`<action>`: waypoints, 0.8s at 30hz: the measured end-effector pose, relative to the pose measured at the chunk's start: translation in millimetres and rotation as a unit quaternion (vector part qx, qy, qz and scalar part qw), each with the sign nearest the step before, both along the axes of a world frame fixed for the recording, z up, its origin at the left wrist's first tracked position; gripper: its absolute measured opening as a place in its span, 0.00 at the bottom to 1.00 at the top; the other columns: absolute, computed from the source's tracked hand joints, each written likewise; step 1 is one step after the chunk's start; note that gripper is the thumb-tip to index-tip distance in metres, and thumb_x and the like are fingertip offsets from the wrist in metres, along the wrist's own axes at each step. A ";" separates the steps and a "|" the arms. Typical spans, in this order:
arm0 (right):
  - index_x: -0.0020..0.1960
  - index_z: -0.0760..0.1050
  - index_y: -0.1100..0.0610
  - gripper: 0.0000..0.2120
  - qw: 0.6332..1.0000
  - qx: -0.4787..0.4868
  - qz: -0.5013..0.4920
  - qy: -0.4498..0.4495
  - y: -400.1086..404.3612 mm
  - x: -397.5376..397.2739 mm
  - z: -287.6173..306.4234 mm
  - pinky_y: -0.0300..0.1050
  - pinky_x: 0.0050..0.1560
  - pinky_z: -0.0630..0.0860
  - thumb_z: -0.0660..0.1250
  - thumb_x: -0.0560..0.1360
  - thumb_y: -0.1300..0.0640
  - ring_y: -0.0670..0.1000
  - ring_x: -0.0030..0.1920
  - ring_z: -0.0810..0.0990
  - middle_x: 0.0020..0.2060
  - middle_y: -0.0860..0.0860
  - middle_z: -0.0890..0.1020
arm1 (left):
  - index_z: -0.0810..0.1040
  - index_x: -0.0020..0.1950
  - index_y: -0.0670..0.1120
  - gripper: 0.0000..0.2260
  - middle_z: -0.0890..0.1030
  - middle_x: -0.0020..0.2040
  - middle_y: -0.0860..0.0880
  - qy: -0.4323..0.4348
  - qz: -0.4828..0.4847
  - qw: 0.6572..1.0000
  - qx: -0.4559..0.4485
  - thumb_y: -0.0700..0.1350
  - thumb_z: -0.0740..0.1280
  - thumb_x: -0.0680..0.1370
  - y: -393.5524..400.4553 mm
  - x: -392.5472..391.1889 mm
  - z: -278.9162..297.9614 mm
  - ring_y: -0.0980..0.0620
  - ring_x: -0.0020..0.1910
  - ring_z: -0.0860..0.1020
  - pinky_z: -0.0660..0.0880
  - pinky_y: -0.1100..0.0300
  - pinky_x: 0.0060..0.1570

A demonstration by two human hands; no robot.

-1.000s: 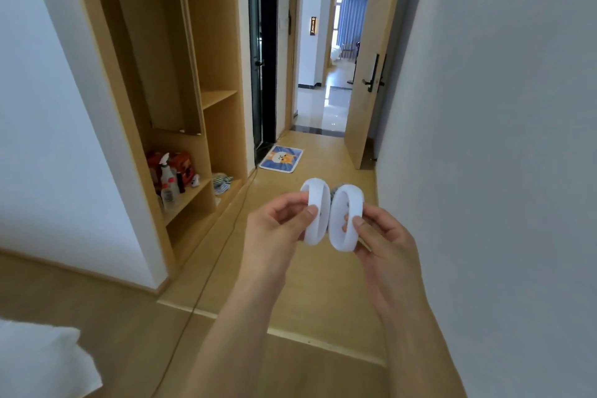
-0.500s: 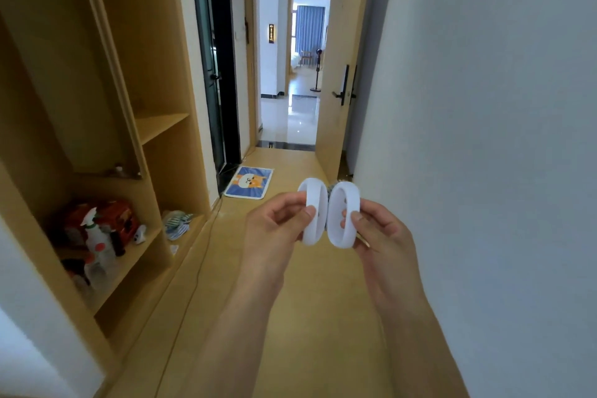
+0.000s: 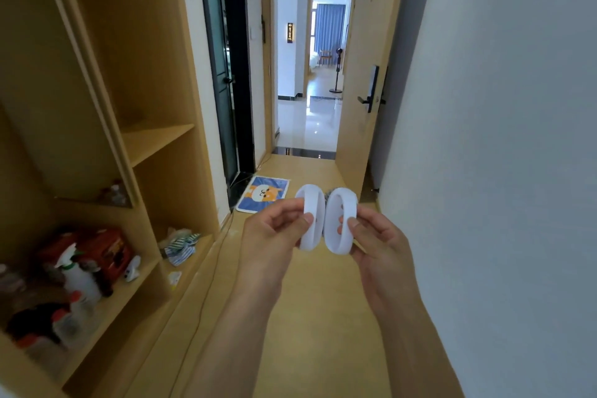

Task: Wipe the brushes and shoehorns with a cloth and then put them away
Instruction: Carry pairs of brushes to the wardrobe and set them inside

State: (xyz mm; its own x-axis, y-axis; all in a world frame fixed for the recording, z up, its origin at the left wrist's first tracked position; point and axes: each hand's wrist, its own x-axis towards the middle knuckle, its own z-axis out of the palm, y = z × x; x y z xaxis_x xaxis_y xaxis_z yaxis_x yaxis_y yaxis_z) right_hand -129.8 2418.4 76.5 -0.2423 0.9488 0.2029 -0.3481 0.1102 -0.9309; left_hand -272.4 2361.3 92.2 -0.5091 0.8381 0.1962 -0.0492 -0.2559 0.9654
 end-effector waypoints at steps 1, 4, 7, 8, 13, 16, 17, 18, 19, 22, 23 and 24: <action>0.59 0.82 0.58 0.11 1.000 -0.004 0.008 0.005 19.4 -9.0 -1.6 0.50 0.53 0.80 0.66 0.79 0.64 0.54 0.52 0.84 0.51 0.55 0.86 | 0.84 0.53 0.47 0.09 0.86 0.46 0.47 0.002 0.008 1.000 0.000 0.36 0.71 0.76 16.0 -7.1 -0.2 0.49 0.46 0.83 0.78 0.56 0.42; 0.58 0.82 0.57 0.11 0.999 -0.010 0.038 0.004 82.6 -36.2 -0.3 0.50 0.53 0.79 0.66 0.79 0.64 0.54 0.52 0.84 0.50 0.55 0.86 | 0.84 0.54 0.46 0.08 0.86 0.47 0.45 0.010 0.040 0.999 0.000 0.37 0.70 0.77 69.0 -28.8 5.5 0.47 0.47 0.83 0.79 0.56 0.43; 0.58 0.82 0.57 0.11 0.998 0.002 0.068 -0.003 151.7 -61.8 11.0 0.50 0.52 0.79 0.68 0.78 0.65 0.53 0.51 0.84 0.50 0.55 0.86 | 0.84 0.53 0.45 0.08 0.85 0.46 0.44 0.008 0.075 0.997 0.003 0.37 0.71 0.76 129.0 -48.9 19.2 0.44 0.48 0.82 0.79 0.52 0.45; 0.58 0.82 0.57 0.11 0.997 0.006 0.072 -0.005 173.9 -69.6 15.1 0.50 0.52 0.79 0.68 0.77 0.65 0.53 0.50 0.84 0.49 0.54 0.86 | 0.84 0.53 0.45 0.07 0.85 0.46 0.44 0.011 0.085 0.996 0.004 0.37 0.71 0.76 148.3 -54.5 23.4 0.43 0.48 0.82 0.79 0.51 0.46; 0.56 0.83 0.56 0.11 0.995 0.014 0.104 -0.004 266.5 -110.1 22.6 0.56 0.56 0.79 0.69 0.76 0.66 0.54 0.51 0.84 0.49 0.54 0.86 | 0.83 0.54 0.46 0.09 0.85 0.47 0.45 0.021 0.121 0.992 0.008 0.38 0.71 0.76 230.0 -86.4 29.0 0.44 0.49 0.83 0.81 0.49 0.48; 0.57 0.83 0.57 0.12 0.993 0.011 0.115 -0.003 307.8 -134.3 16.0 0.57 0.56 0.79 0.69 0.76 0.67 0.55 0.51 0.84 0.51 0.56 0.86 | 0.84 0.54 0.47 0.08 0.85 0.46 0.47 0.019 0.137 0.990 0.000 0.38 0.71 0.76 269.8 -108.0 22.0 0.46 0.48 0.83 0.80 0.51 0.46; 0.56 0.83 0.57 0.12 0.993 0.008 0.118 -0.004 321.8 -142.4 13.2 0.56 0.56 0.79 0.69 0.76 0.68 0.54 0.50 0.84 0.50 0.56 0.86 | 0.84 0.53 0.46 0.08 0.85 0.46 0.46 0.017 0.139 0.990 -0.003 0.38 0.71 0.76 283.3 -115.9 19.1 0.45 0.48 0.83 0.80 0.50 0.46; 0.55 0.83 0.57 0.12 0.993 0.005 0.120 -0.006 335.6 -150.9 10.5 0.55 0.55 0.79 0.69 0.75 0.68 0.53 0.49 0.83 0.50 0.56 0.86 | 0.84 0.53 0.46 0.08 0.85 0.46 0.45 0.016 0.142 0.990 -0.006 0.38 0.71 0.76 296.8 -124.3 15.6 0.44 0.48 0.83 0.80 0.49 0.47; 0.55 0.84 0.56 0.12 0.993 0.005 0.122 -0.011 348.6 -159.2 8.3 0.55 0.55 0.79 0.70 0.75 0.68 0.52 0.48 0.83 0.49 0.56 0.86 | 0.84 0.53 0.46 0.08 0.85 0.46 0.45 0.016 0.146 0.989 -0.009 0.38 0.71 0.76 309.8 -133.1 12.2 0.44 0.48 0.83 0.80 0.49 0.46; 0.55 0.84 0.56 0.11 0.992 0.009 0.120 -0.024 388.9 -188.6 0.4 0.55 0.55 0.78 0.70 0.75 0.67 0.52 0.48 0.83 0.48 0.56 0.86 | 0.84 0.51 0.50 0.07 0.85 0.44 0.51 0.032 0.151 0.988 -0.012 0.39 0.72 0.76 350.5 -163.9 0.8 0.52 0.44 0.83 0.81 0.57 0.42; 0.54 0.84 0.56 0.11 0.993 0.010 0.117 -0.030 402.6 -199.0 -1.8 0.56 0.56 0.78 0.70 0.75 0.66 0.53 0.48 0.83 0.48 0.56 0.86 | 0.84 0.50 0.52 0.08 0.85 0.43 0.53 0.034 0.149 0.988 -0.011 0.40 0.72 0.76 364.2 -174.9 -2.5 0.56 0.42 0.83 0.80 0.60 0.40; 0.55 0.83 0.56 0.11 0.993 0.012 0.113 -0.037 416.9 -210.9 -3.5 0.57 0.58 0.78 0.71 0.75 0.66 0.54 0.49 0.83 0.49 0.55 0.86 | 0.83 0.50 0.53 0.08 0.85 0.43 0.55 0.032 0.145 0.989 -0.008 0.40 0.72 0.76 378.5 -186.8 -5.1 0.58 0.41 0.82 0.81 0.64 0.38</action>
